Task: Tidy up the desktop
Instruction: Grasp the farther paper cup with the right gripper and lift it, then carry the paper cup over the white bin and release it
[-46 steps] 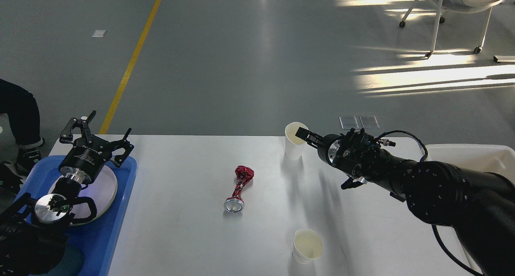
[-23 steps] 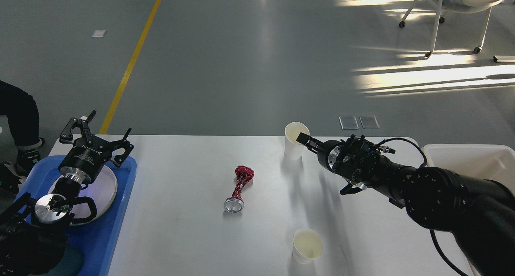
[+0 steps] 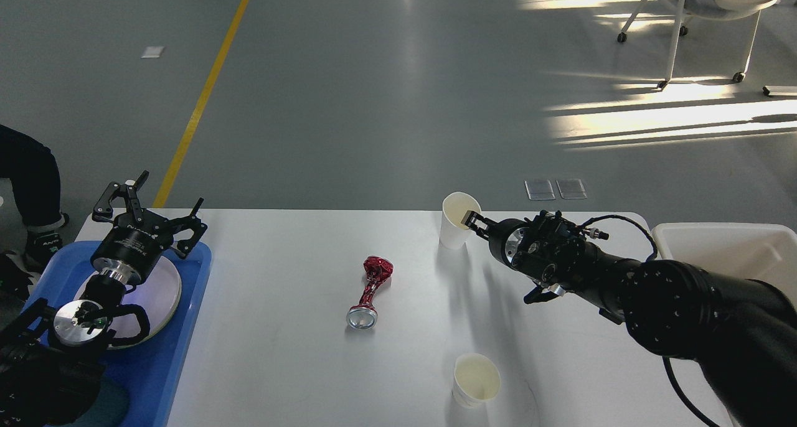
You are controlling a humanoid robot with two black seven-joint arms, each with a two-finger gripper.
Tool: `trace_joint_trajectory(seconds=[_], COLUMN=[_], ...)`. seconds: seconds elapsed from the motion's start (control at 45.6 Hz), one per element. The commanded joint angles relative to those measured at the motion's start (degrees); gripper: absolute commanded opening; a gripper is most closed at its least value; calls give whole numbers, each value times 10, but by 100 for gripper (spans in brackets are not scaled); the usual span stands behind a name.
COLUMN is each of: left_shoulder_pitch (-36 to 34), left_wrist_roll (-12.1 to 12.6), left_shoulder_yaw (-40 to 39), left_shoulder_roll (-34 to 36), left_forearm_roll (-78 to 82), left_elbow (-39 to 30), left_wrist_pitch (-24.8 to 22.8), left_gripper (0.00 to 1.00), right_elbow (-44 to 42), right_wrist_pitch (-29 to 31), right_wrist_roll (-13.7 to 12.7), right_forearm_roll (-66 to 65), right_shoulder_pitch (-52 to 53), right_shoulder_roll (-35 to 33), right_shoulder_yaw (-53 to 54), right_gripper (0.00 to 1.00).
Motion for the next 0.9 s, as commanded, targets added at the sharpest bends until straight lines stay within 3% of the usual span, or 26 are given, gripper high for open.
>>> trace_joint_trajectory(seconds=[0.0,0.219,0.46,0.548,0.876], left_shoulder_pitch=[0,0,0,0,0], left_wrist_roll=[0,0,0,0,0], left_shoulder_yaw=[0,0,0,0,0], left_shoulder_roll=[0,0,0,0,0], left_forearm_roll=[0,0,0,0,-1], left_elbow=[0,0,0,0,0], left_wrist_pitch=[0,0,0,0,0], left_gripper=[96,96,96,96,96], right_elbow=[2,6,35,90,354], right_wrist_pitch=[-2,-2,4,8,41], right_wrist_roll=[-1,0,0,1,6], right_forearm_roll=[0,0,0,-1,-10], right_shoulder_pitch=[-4,-4,16,66,320], right_shoulder_roll=[0,0,-4,-26,-222], right_shoulder_yaw=[0,3,6,24,32], right_gripper=[17,3,3,3,4])
